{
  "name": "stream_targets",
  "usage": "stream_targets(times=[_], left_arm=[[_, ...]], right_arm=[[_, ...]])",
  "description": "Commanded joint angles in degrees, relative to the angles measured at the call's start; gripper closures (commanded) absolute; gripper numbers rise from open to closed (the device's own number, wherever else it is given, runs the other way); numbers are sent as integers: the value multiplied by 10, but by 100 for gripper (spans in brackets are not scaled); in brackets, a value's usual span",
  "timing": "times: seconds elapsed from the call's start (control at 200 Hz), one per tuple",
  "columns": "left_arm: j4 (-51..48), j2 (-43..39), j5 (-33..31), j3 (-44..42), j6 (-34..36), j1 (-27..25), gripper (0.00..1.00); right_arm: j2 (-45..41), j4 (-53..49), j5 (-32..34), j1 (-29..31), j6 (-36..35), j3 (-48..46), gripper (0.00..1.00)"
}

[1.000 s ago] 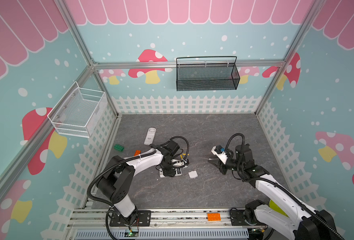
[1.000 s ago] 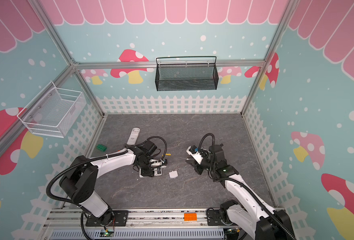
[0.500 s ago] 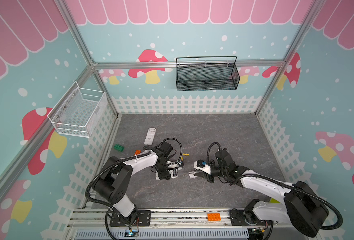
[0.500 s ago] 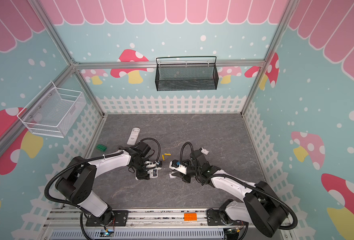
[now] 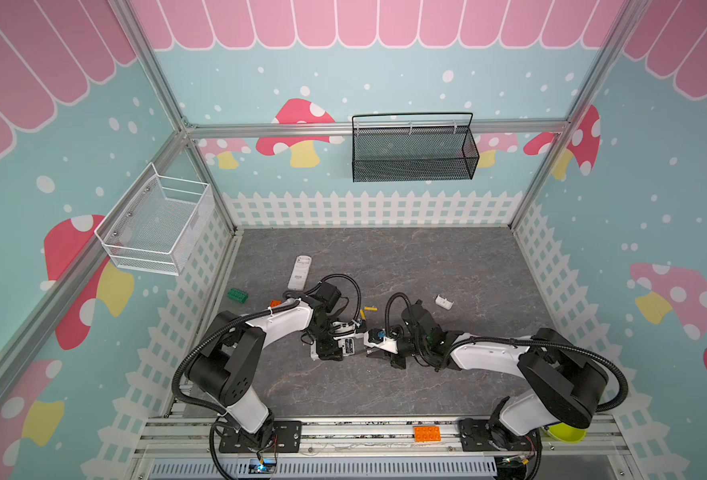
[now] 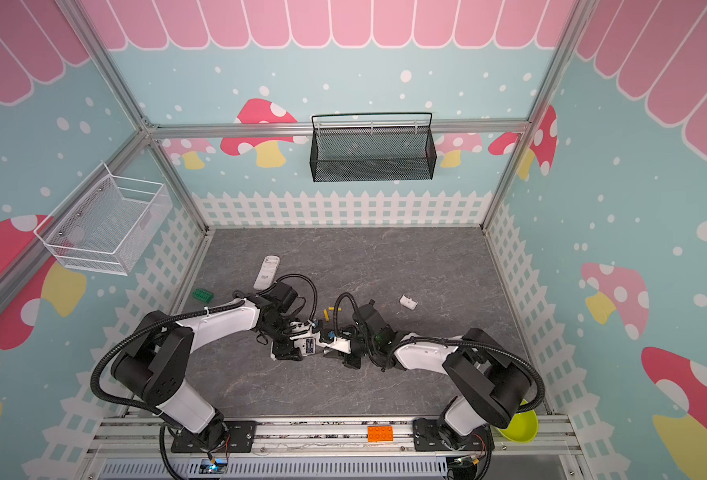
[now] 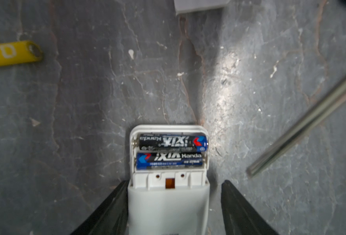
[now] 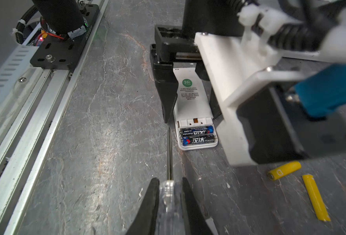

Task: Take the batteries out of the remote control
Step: 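Move the screwdriver tip with the right gripper to the remote's battery compartment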

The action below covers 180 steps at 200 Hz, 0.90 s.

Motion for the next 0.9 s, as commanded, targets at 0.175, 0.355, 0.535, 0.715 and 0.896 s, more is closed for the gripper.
stream_targets(times=[0.175,0.355,0.535,0.715,0.896], left_arm=[[17,2,25,-12,10,-1,29],[23,-2,2,-17,4,-14,26],[29,-3,-3,-21,1,-18,28],[26,-2,-12,-16,6,-26,45],[0,-4,-81,-8,40,-26,45]], right_arm=[[31,30,6,3,-11,25,100],[23,9,-5,3,-15,28,100],[10,-9,-2,3,-16,21,100],[-5,-6,2,3,-18,8,100],[-29,24,1,2,-4,-18,100]])
